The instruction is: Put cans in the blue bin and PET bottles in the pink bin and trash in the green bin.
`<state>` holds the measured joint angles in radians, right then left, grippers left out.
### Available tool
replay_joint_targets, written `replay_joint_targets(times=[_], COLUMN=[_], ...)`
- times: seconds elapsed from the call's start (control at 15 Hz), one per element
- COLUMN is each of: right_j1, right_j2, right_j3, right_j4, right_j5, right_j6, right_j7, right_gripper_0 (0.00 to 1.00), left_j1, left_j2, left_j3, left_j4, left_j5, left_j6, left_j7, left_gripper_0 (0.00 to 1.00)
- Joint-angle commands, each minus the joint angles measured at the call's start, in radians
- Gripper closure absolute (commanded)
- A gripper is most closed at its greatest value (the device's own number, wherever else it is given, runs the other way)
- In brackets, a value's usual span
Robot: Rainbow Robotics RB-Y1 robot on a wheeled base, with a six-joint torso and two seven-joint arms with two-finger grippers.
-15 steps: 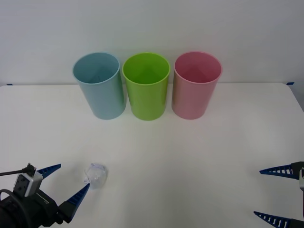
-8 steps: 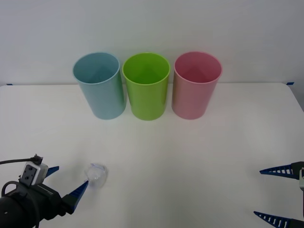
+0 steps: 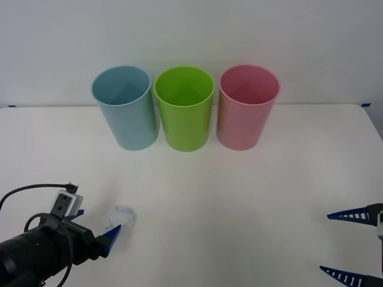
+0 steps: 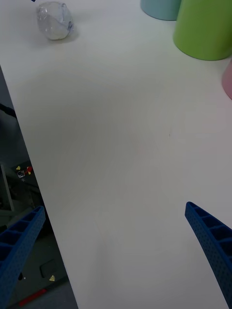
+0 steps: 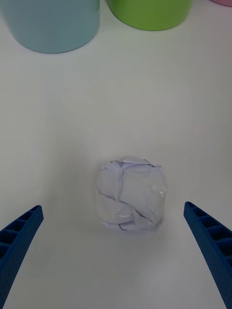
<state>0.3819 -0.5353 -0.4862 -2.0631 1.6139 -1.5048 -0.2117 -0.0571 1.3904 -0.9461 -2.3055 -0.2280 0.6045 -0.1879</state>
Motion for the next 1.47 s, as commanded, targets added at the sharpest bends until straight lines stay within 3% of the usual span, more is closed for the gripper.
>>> replay_joint_targets(times=[0.07, 0.27, 0.53, 0.93, 1.47], right_j1=[0.000, 0.000, 0.000, 0.000, 0.000], right_j2=[0.000, 0.000, 0.000, 0.000, 0.000], right_j3=[0.000, 0.000, 0.000, 0.000, 0.000], right_j4=[0.000, 0.000, 0.000, 0.000, 0.000], right_j5=[0.000, 0.000, 0.000, 0.000, 0.000], right_j6=[0.000, 0.000, 0.000, 0.000, 0.000], right_j7=[0.000, 0.000, 0.000, 0.000, 0.000], right_gripper_0=[0.00, 0.00, 0.00, 0.00, 0.00], left_j1=[-0.081, -0.110, -0.139, -0.164, -0.320], left_j2=[-0.030, -0.042, -0.056, -0.136, -0.228], left_j3=[-0.029, -0.028, -0.029, -0.036, -0.160], left_j4=[0.001, -0.005, -0.011, 0.037, 0.141], left_j5=[0.154, 0.285, 0.371, 0.391, 0.438], left_j6=[0.078, 0.116, 0.169, 0.231, 0.256], left_j7=[-0.096, -0.150, -0.185, -0.212, -0.202], left_gripper_0=[0.00, 0.00, 0.00, 0.00, 0.00])
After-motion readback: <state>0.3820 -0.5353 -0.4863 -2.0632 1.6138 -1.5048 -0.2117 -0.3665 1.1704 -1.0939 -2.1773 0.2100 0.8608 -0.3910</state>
